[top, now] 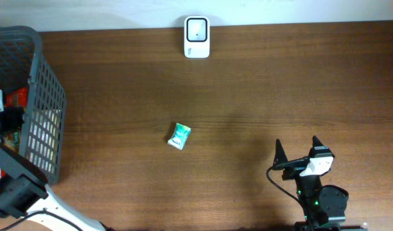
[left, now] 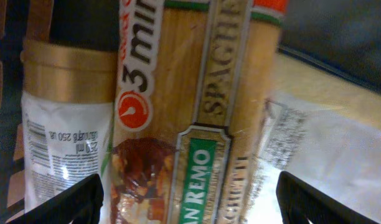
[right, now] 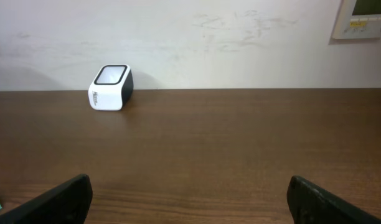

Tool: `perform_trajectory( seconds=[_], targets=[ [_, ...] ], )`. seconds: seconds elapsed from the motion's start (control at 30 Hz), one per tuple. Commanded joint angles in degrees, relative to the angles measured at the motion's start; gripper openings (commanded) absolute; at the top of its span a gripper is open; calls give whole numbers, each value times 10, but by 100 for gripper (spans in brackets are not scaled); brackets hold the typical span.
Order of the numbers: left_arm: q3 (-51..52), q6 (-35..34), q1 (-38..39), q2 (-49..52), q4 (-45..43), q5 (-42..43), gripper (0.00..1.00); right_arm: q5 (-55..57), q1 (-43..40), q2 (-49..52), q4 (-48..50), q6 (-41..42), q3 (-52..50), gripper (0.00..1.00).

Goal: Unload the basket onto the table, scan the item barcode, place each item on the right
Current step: 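Reach into the basket and grasp the spaghetti package with the left gripper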

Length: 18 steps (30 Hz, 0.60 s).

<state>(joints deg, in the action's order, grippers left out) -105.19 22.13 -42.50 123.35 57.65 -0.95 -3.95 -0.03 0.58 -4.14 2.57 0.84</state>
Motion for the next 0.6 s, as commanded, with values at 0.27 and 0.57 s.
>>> perform_trajectory(
  seconds=[0.27,0.57],
  targets=[
    [3,7,-2,63,2,-19,67,5,-4,-4,1,-4,-5,99],
    [-12,-35,-2,51,11,-15,0,5,-4,-4,1,-4,-5,99]
  ],
)
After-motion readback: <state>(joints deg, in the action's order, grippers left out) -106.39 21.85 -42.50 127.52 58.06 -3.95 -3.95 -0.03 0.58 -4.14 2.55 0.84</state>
